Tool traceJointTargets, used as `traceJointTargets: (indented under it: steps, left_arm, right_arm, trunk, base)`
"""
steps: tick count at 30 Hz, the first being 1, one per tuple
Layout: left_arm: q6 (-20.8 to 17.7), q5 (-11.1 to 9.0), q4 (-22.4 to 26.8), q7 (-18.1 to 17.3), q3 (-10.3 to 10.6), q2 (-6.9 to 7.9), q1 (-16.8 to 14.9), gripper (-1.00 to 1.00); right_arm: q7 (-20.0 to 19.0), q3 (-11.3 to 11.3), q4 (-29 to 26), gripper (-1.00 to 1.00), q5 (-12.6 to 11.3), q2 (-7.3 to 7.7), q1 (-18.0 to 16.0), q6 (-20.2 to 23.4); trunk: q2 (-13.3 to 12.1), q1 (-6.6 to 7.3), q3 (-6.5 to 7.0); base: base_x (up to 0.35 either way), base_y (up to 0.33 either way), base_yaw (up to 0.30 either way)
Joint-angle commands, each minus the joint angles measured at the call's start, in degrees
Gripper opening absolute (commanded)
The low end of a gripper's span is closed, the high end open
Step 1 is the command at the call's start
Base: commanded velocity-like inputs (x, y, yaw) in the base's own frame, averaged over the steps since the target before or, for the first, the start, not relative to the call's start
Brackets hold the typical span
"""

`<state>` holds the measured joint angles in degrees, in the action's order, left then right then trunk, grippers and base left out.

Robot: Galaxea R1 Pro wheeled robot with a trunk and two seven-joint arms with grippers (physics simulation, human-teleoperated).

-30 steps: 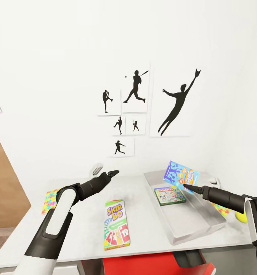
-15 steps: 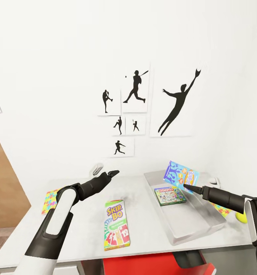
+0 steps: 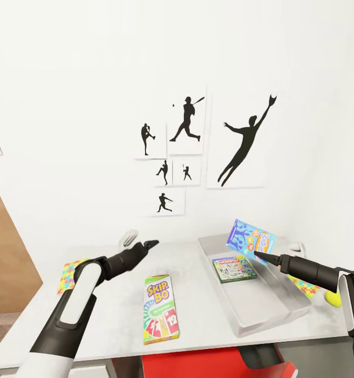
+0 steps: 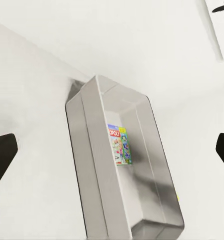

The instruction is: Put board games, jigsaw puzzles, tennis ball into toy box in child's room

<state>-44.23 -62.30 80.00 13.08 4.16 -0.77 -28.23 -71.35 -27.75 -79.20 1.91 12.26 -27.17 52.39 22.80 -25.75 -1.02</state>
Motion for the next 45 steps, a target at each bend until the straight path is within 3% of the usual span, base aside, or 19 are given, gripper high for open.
traceJointTargets:
  steps: [1, 35, 45]
  left_arm:
    - [-0.14, -0.61, -0.09, 0.55, -0.01, -0.01, -0.05, 1.00]
    - [-0.14, -0.62, -0.10, 0.53, 0.07, -0.01, -0.07, 1.00]
    - [-0.06, -0.98, 0.71, -0.03, 1.27, 0.47, 3.17, 1.00]
  right_arm:
    - [-0.34, -0.07, -0.02, -1.00, 0.20, -0.01, -0.06, 0.47]
    - [-0.35, -0.06, -0.01, -1.00, 0.20, -0.01, -0.07, 0.46]
    - [-0.93, -1.72, -1.67, -1.00, -0.60, 3.04, 2.22, 1.98]
  trunk:
    - [0.11, -0.04, -0.11]
    - [0.11, -0.04, -0.11]
    - [0.11, -0.04, -0.11]
  base:
    - [0.000, 0.000, 0.000]
    - [0.000, 0.000, 0.000]
    - [0.000, 0.000, 0.000]
